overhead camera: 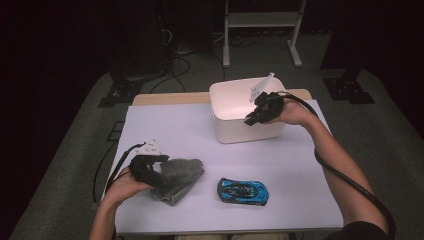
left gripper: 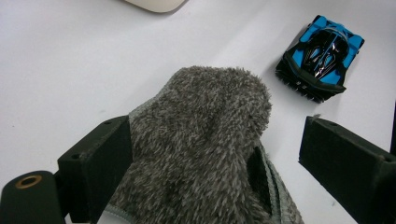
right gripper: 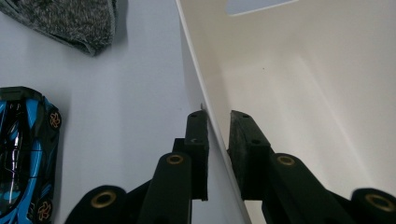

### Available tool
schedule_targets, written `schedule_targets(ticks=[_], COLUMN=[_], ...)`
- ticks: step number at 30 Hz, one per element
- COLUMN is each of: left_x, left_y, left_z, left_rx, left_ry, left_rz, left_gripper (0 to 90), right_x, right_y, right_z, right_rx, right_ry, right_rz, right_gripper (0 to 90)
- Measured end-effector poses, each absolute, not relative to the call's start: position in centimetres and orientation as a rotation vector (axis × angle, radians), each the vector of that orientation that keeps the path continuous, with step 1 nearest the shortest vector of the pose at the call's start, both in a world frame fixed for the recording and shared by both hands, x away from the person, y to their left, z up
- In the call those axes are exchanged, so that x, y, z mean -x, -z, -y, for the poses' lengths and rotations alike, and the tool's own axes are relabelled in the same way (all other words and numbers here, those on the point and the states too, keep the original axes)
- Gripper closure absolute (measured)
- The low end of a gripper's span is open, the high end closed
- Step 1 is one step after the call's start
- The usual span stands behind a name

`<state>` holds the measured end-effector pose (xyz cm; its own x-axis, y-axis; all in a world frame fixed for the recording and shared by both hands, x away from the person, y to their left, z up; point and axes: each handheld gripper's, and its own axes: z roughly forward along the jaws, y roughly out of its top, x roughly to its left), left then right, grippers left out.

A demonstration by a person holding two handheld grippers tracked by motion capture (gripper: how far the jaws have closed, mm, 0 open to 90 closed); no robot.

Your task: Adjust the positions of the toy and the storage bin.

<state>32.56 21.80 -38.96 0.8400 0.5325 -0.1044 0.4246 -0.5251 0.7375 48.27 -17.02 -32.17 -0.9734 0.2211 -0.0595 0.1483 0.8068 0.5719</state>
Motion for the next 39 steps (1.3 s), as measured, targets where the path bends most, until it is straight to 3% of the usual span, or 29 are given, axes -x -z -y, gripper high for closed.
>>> schedule_targets(ticks=[13,39], left_x=[-32.5,-32.4], left_y=[39.0,39.0], left_z=[-21.7,-21.7], left_rx=[-2.212,-2.215], left_ry=[-0.163,-0.162], left_rz=[-0.688,-0.681], left_gripper=[9.0,9.0], right_x=[-47.0,-43.1], right_y=[31.9,31.8], right_z=[16.2,13.5], right_rx=[-0.218,-0.096], right_ry=[-0.904,-0.936], right_rz=[-2.892,-2.947], right_gripper=[86.0,86.3])
